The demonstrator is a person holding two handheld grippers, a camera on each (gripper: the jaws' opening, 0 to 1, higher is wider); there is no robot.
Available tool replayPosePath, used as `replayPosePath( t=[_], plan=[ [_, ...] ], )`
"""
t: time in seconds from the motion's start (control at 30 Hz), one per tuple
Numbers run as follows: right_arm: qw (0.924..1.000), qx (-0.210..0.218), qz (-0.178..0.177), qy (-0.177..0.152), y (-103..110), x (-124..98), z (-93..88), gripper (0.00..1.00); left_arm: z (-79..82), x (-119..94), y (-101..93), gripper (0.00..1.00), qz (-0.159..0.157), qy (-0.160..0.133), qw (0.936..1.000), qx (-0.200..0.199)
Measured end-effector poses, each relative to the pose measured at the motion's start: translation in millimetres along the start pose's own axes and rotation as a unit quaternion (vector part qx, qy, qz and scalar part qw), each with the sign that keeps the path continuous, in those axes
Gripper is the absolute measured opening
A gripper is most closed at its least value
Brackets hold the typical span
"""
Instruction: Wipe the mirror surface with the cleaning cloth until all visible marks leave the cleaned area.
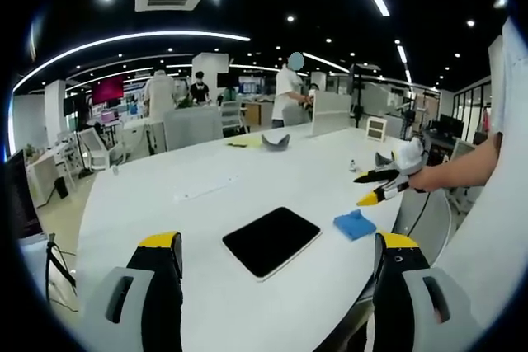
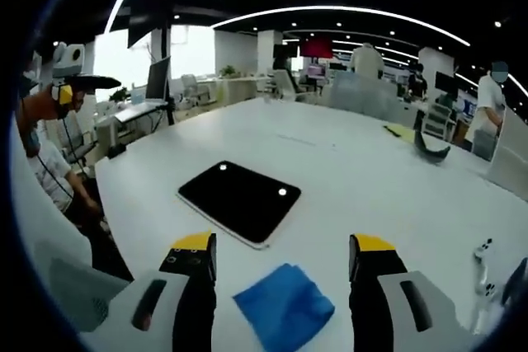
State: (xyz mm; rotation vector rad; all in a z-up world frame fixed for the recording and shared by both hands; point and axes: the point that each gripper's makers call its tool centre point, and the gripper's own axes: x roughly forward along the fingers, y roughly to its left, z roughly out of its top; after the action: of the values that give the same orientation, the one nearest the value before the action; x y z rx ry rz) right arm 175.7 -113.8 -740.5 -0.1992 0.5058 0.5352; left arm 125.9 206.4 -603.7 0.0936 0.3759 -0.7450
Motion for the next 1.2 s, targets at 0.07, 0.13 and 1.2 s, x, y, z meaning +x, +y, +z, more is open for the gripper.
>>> replayPosePath(
  t=[0.07, 0.13, 1.2],
  plan=[
    [1.0, 0.004, 0.001, 0.007, -2.0, 1.3, -10.2, 0.55, -0.3, 0.8, -0.1, 0.98, 0.001, 0.003, 1.0, 0.004],
    [0.9999, 0.007, 0.001, 0.013, -4.1, 2.0, -18.3, 0.49, 1.0, 1.1, -1.3, 0.98, 0.0, 0.004, 1.0, 0.003],
    [0.9917, 0.016, 0.031, 0.124, 0.7, 30.7, -112.9, 0.22, -3.1, 10.8, -6.7, 0.98, 0.001, 0.026, 0.9996, 0.011]
  ],
)
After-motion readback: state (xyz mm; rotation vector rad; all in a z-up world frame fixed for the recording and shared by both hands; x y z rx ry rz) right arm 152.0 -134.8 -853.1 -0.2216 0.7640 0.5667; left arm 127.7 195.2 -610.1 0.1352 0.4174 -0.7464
